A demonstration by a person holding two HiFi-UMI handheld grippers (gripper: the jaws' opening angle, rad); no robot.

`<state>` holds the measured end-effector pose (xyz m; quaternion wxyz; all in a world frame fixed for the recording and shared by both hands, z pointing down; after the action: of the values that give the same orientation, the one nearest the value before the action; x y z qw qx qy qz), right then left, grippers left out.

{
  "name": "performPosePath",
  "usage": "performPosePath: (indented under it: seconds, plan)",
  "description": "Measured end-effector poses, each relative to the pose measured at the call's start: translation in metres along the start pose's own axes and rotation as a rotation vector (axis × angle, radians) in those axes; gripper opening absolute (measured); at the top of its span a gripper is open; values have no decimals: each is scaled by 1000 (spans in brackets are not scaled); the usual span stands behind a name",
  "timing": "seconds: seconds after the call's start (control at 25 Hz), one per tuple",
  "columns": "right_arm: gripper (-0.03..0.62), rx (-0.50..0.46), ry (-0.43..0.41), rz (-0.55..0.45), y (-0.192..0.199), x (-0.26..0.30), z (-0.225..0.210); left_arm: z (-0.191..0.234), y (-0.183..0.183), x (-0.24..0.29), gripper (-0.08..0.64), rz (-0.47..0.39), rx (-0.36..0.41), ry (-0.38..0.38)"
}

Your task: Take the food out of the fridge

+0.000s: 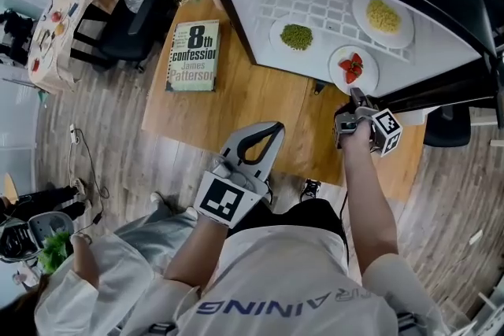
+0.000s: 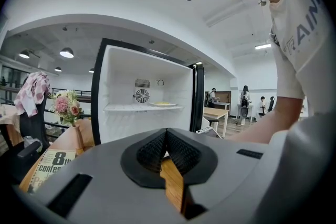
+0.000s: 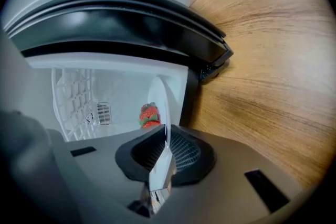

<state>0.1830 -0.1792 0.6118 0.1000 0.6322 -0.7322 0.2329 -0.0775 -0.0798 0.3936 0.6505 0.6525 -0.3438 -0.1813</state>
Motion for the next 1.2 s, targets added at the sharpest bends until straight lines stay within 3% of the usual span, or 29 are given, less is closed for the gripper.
performPosePath:
  seconds: [0.24, 0.52, 0.72, 0.92, 1.2]
  plan:
    - [31, -8, -95, 34, 2, -14, 4, -3, -1, 0, 8, -9, -10, 1]
    - [31, -81, -143, 129, 23, -41, 12, -9, -4, -3, 8, -25, -10, 8]
    - [31, -128, -136, 229, 43, -74, 11, -14, -9, -2, 9, -36, 7, 27]
    - [31, -260, -119, 344, 40, -113, -1, -26, -7, 8, 9, -30, 49, 54]
    - [31, -275, -42, 325, -12, -175, -49, -62, -9, 33, 8, -34, 61, 142]
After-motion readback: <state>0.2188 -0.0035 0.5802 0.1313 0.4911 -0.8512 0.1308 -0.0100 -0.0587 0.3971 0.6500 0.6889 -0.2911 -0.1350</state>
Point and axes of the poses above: the fingertips, and each gripper's own axes: x forward along the fingers, z to its left, y out of its underside, the point moved 5 cm from there along -x, backward along the fingers, and after that the axes turned 10 degrees about x, right-handed, at the moved point
